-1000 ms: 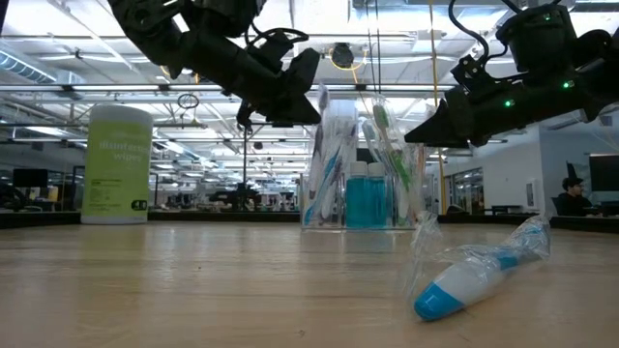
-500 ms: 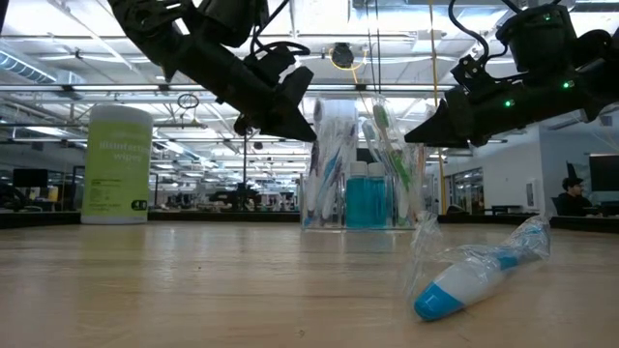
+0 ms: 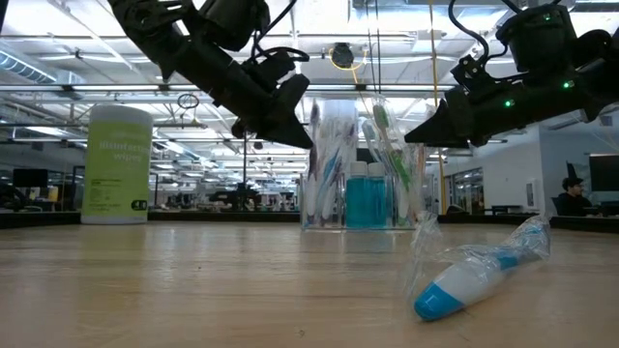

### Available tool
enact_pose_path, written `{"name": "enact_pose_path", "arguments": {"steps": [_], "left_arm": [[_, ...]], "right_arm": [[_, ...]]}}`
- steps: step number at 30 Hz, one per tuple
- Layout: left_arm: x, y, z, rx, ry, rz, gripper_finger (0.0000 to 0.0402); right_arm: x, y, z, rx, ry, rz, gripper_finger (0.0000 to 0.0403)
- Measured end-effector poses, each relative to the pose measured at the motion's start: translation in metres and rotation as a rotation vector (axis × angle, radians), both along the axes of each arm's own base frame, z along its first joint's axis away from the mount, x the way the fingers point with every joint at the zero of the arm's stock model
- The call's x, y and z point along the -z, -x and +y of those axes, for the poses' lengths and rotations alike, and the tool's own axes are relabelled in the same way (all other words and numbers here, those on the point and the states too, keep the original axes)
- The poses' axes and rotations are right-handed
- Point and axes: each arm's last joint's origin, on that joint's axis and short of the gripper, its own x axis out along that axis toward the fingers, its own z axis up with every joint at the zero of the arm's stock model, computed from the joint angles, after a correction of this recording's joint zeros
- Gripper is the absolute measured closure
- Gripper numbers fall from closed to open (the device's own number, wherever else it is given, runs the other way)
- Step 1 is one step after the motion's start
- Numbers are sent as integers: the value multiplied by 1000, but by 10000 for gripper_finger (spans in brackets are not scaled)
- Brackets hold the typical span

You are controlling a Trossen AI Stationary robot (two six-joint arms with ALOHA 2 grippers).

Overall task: Pick & Place toothbrushing station
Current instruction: Put the purple toothbrush into the organizer, then put the blue toothbrush into the organizer

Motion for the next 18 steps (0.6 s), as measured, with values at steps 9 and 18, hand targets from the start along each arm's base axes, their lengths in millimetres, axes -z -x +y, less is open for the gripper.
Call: {"name": "enact_pose_path", "arguments": {"steps": [9, 18], "left_arm": [[0, 0, 0, 10, 10, -3, 360], [0, 0, 0, 7, 8, -1, 286]], "right_arm": [[0, 0, 0, 0, -2, -2, 135], [-6, 0, 4, -21, 7, -45, 135]]}}
